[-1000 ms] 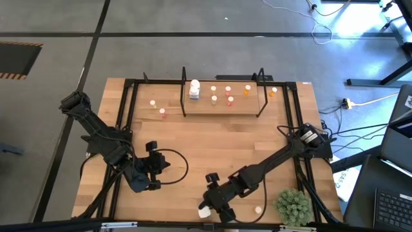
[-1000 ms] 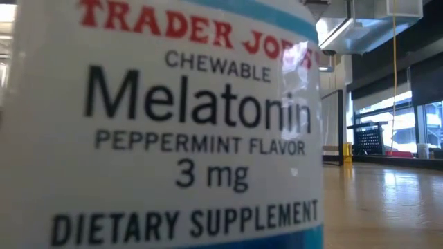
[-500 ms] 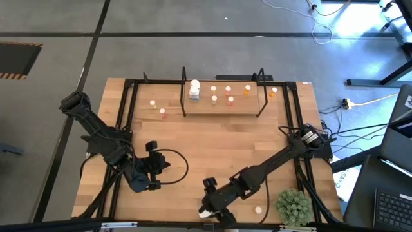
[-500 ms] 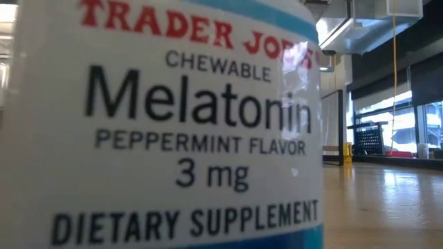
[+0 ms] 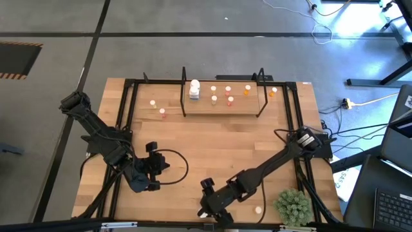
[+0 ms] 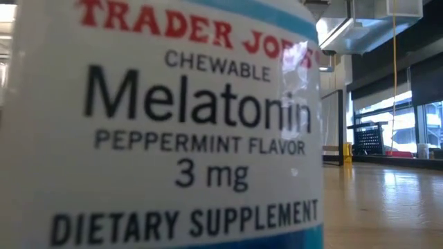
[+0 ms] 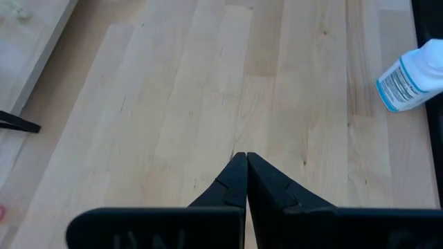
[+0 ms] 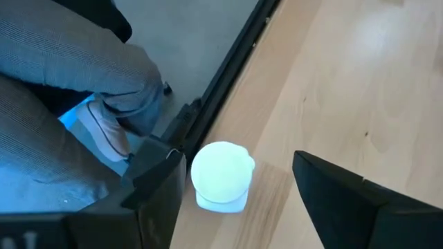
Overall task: Pick and place medicine bottles onto shelf by color
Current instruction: Put the white pill bottle on the shelf aligned with the other white pill bottles
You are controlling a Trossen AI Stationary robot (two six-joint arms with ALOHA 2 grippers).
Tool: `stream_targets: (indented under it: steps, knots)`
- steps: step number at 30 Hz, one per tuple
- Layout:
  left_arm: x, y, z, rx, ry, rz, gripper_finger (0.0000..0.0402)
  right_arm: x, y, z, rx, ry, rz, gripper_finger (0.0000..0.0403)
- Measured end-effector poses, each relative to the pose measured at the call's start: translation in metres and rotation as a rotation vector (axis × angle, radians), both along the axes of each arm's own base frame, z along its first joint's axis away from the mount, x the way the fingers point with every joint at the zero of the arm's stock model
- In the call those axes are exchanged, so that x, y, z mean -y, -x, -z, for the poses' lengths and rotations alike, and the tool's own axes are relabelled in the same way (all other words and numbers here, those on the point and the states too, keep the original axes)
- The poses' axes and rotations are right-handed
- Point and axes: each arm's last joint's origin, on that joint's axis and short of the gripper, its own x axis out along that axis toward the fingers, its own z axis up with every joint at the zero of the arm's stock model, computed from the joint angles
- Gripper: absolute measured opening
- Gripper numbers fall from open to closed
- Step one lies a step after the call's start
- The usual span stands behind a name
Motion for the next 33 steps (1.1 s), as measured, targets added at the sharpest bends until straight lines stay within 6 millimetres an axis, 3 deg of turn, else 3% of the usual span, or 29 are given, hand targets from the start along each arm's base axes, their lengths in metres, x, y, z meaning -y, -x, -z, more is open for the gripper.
stream_targets:
  steps: [16, 33]
  knots:
    - [0.0, 0.0, 0.0, 0.001, 0.003, -0.002, 0.0, -0.008, -0.009, 0.033, -0.053, -0.025, -0.042, 0.027]
    - [0.0, 0.0, 0.0, 0.001, 0.001, -0.001, 0.0, -0.008, -0.011, 0.029, -0.021, 0.009, -0.08, 0.027]
